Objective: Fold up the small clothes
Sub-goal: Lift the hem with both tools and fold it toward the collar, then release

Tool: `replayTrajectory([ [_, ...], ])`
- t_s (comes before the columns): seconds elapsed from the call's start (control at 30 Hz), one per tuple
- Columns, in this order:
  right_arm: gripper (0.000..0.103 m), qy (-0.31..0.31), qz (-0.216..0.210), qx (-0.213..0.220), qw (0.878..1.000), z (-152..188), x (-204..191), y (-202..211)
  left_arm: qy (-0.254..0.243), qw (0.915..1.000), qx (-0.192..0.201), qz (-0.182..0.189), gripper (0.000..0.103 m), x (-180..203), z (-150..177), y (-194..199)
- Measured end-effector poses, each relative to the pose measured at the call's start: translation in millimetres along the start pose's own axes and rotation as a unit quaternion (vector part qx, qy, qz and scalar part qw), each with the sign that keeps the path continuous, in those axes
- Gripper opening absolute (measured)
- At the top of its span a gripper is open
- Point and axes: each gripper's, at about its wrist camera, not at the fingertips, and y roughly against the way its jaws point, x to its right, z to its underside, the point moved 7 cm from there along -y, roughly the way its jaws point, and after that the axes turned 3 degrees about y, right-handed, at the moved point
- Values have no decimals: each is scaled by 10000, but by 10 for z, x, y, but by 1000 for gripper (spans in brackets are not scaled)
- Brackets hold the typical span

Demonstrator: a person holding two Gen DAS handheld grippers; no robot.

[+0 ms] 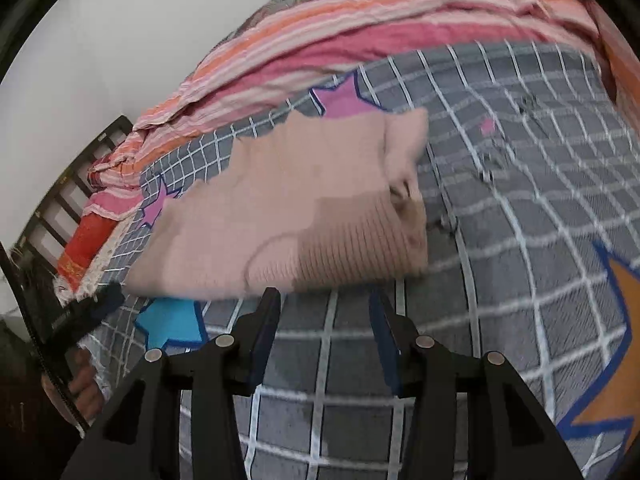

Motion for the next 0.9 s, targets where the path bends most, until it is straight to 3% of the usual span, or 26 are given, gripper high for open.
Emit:
replayTrajectory([
  [0.13,52,-432,-225,-79,9988,47,79,-87,38,10000,53,73,67,57,26,-79],
  [0.27,55,-775,-255,94,9966,-43,136,-140,431,9988,36,241,66,71,-85,-224],
  [0.4,55,-1103,-211,121,9936,-153,195,-273,564,9983,131,81,63,48,-195,-362],
  [0.5,55,-1298,-121,203,9913,-248,255,-353,627,9978,172,-128,48,6,-251,-439],
  [0.53,54,-1379,-105,218,9901,-273,278,-383,674,9974,170,-196,37,-21,-263,-461],
  [0.6,40,-1489,9,230,9886,-325,321,-443,848,9961,146,-182,20,-77,-294,-488],
  [0.63,12,-1475,107,227,9887,-346,336,-465,939,9955,97,-55,13,-86,-303,-495],
  [0.9,8,-1380,-105,328,9898,-309,246,-258,634,9974,329,-21,10,59,-267,-187],
])
